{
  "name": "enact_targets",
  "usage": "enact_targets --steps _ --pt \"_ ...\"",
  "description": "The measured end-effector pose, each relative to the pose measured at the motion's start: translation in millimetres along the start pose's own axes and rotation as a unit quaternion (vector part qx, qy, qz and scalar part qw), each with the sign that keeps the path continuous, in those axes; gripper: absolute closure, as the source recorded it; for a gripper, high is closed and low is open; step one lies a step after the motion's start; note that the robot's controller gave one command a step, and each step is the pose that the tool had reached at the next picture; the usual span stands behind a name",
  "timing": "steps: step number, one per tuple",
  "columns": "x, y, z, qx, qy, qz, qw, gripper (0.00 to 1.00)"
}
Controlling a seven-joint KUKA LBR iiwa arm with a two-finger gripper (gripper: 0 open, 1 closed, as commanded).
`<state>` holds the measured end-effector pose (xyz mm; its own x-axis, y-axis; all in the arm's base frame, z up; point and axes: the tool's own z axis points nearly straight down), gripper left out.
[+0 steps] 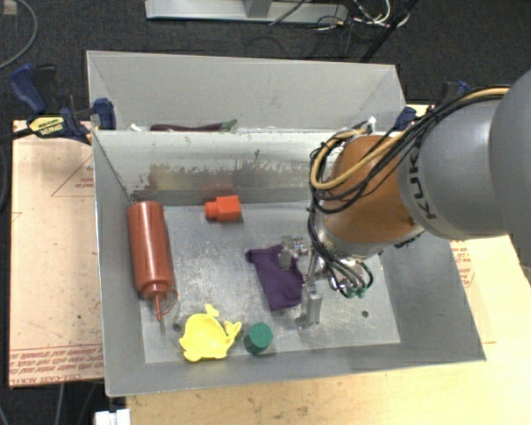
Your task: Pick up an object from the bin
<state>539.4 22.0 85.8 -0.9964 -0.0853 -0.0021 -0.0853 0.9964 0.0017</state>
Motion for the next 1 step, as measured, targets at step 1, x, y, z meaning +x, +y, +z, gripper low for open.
enact_targets --steps 1 --pt "-25.5 34.9 9.9 0.001 -0.0031 0.024 0.9997 1.0"
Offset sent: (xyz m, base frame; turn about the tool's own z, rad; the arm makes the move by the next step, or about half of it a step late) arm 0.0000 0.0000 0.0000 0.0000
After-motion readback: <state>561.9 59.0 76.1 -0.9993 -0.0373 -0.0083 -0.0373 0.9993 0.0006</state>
